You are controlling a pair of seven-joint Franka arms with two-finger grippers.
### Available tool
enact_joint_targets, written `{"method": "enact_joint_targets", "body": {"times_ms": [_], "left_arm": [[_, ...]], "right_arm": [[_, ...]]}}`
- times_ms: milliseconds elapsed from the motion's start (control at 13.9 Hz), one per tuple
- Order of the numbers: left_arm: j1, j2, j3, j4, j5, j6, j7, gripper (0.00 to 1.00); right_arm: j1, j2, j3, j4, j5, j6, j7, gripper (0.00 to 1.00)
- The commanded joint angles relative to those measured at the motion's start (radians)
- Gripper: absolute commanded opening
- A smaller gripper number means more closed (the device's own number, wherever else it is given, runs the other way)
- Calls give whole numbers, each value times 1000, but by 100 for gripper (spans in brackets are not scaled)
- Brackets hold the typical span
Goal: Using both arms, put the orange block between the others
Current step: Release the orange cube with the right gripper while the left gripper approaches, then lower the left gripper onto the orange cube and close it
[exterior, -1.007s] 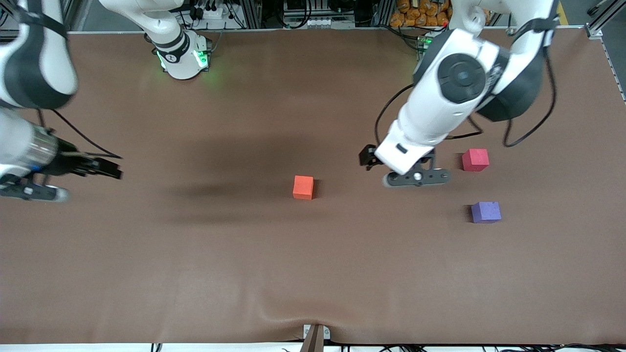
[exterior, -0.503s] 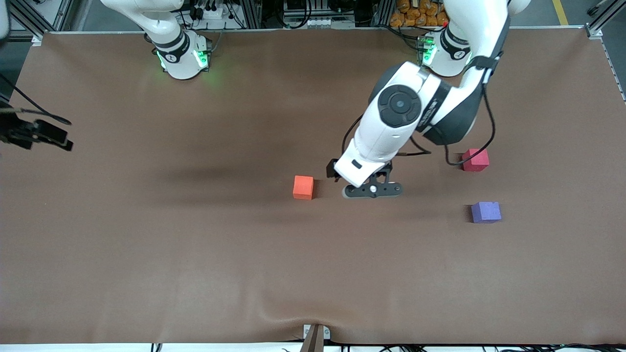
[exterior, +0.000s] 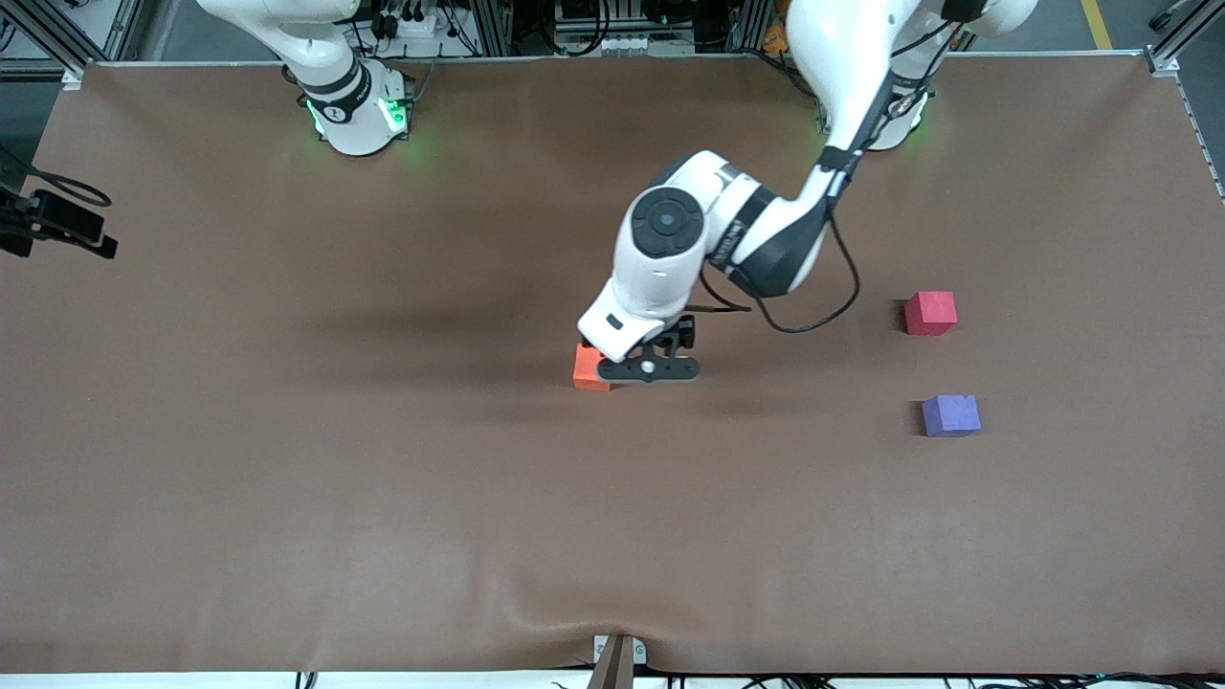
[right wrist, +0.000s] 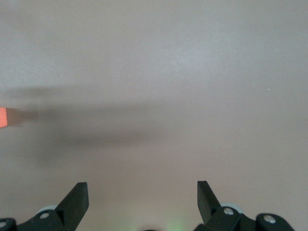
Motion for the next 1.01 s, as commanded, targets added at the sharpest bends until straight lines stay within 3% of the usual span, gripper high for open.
{"method": "enact_joint_targets", "body": {"times_ms": [0, 575, 935], "left_arm": [[-29, 43, 23, 43, -2, 22, -16, 100], [-111, 189, 26, 89, 0, 163, -86, 100], [-144, 218, 63, 88, 3, 166, -80, 100]], "right_arm": [[-24, -33, 23, 2, -17, -33, -11, 100], [-16, -33, 18, 5, -15, -41, -19, 100], [-19, -36, 21, 5, -15, -41, -17, 100]]}}
